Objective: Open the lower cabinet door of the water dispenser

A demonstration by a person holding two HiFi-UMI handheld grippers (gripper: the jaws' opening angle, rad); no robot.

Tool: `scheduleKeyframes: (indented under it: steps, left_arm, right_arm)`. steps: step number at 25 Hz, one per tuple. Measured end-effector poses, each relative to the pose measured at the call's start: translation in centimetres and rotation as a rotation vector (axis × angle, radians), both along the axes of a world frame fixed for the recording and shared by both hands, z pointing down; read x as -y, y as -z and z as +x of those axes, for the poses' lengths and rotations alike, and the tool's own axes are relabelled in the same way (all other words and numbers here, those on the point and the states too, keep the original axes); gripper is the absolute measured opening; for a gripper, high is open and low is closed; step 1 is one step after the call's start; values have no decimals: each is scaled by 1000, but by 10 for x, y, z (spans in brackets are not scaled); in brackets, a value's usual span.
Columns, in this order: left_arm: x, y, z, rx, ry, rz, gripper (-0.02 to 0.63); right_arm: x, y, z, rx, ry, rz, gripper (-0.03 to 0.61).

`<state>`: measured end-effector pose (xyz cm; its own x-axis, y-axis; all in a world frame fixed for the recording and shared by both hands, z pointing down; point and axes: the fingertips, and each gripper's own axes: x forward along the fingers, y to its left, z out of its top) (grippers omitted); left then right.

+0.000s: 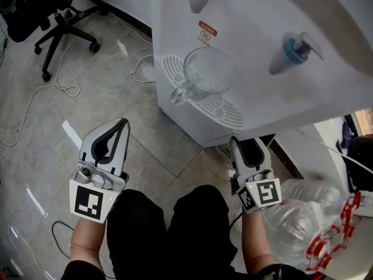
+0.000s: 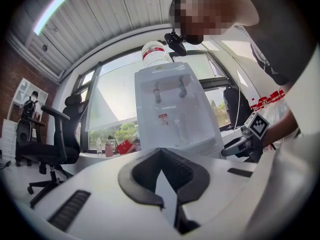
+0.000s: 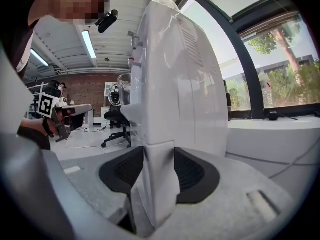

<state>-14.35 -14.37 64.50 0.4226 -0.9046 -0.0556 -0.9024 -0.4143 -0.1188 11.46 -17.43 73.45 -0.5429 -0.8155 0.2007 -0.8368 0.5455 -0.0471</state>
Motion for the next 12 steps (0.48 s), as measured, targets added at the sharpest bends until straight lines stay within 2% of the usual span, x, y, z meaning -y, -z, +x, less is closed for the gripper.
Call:
scheduleKeyframes:
  steps: [12]
  left_arm:
    - [-10, 0, -14, 51, 18, 4, 6]
  right_arm:
    - [-2, 0, -1, 29, -8, 19, 175]
